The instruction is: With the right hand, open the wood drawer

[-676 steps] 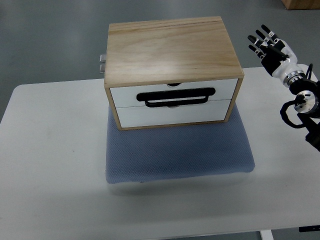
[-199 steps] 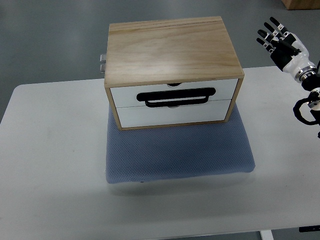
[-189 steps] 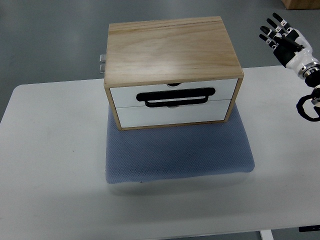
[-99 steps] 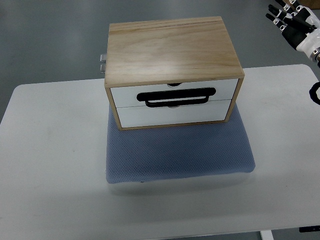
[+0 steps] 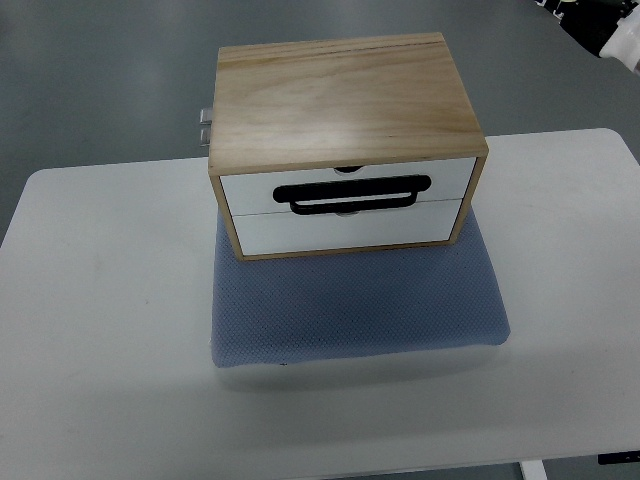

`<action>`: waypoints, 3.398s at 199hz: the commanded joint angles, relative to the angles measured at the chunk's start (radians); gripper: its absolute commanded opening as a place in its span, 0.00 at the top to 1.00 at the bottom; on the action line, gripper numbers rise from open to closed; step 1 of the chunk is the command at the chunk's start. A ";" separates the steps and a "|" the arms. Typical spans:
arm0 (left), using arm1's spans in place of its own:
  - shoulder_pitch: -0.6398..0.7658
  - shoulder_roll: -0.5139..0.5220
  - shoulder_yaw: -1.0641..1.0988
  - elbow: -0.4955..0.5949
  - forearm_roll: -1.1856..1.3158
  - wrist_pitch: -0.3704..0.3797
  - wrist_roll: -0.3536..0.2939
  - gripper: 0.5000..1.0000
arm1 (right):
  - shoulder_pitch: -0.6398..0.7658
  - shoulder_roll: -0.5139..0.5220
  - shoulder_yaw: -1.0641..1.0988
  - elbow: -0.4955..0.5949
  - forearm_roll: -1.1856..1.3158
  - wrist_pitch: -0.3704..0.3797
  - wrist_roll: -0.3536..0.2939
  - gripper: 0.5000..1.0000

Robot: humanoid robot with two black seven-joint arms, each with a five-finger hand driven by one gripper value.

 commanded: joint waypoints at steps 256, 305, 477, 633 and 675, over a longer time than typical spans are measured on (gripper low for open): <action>0.000 0.000 0.000 0.000 0.000 0.000 0.000 0.00 | 0.900 -0.012 -1.191 0.666 -0.011 0.075 -0.127 0.11; 0.000 0.000 0.000 0.000 0.000 0.000 0.000 0.00 | 0.899 0.063 -1.215 0.666 -0.010 0.015 -0.145 0.11; 0.000 0.000 0.000 0.000 0.000 0.000 0.000 0.00 | 0.811 0.158 -1.211 0.672 -0.003 -0.123 -0.225 0.11; 0.000 0.000 0.000 0.000 0.000 0.000 0.000 0.00 | 0.816 0.138 -1.211 0.738 -0.008 -0.010 -0.251 0.11; 0.000 0.000 0.000 0.000 0.000 0.000 0.000 0.00 | 0.822 0.120 -1.211 0.774 -0.010 0.050 -0.250 0.11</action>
